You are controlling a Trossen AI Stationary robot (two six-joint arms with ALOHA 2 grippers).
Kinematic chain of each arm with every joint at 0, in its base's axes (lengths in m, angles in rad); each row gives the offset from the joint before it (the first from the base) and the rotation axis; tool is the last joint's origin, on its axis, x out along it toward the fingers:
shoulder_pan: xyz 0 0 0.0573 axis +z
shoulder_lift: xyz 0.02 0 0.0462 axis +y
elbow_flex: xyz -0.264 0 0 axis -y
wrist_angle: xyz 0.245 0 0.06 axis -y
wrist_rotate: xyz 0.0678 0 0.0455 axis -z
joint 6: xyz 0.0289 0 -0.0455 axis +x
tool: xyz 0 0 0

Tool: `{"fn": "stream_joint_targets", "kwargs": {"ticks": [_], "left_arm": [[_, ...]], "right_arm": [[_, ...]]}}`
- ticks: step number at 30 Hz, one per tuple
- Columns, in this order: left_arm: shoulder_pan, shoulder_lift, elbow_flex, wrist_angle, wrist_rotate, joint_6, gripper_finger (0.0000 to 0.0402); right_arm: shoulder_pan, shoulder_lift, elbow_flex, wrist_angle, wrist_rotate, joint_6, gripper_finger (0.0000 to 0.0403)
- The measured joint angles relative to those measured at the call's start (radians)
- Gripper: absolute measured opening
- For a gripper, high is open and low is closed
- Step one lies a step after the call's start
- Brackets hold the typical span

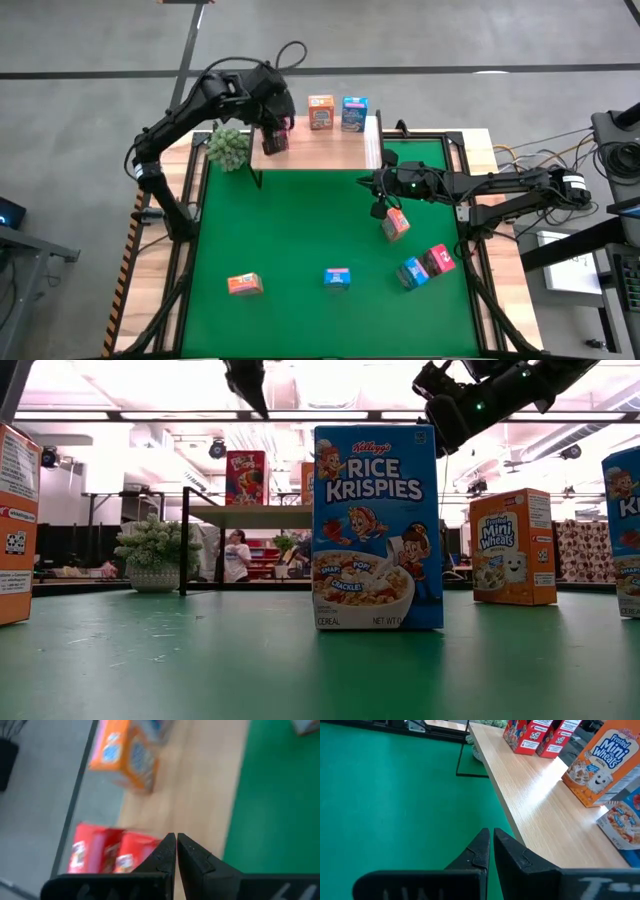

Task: Stack cereal on shelf
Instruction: Put the right orange cereal box on the shelf aligned with the other orange cereal box

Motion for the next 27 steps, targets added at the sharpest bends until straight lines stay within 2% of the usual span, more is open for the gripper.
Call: {"fn": "stream_joint_targets", "kwargs": {"ticks": [9, 13, 17, 22, 27], "left_arm": [[-0.24, -0.042, -0.015, 0.053, 0.001, -0.029, 0.0], [-0.315, -0.066, -0.064, 0.091, -0.002, -0.029, 0.0], [-0.354, -0.131, -0.197, 0.174, -0.007, -0.04, 0.0], [-0.39, -0.253, -0.45, 0.382, -0.011, -0.093, 0.0], [-0.422, -0.374, -0.675, 0.582, -0.01, -0.146, 0.0]], "right_arm": [[0.002, 0.0, 0.0, -0.002, -0.001, 0.126, 0.0012], [0.026, 0.0, 0.0, -0.012, -0.001, 0.168, 0.0012], [0.069, 0.0, 0.0, -0.027, -0.002, 0.204, 0.0012], [0.125, 0.0, 0.022, -0.042, -0.002, 0.292, 0.0012], [0.164, 0.0, 0.125, -0.225, -0.002, 0.42, 0.0012]]}}
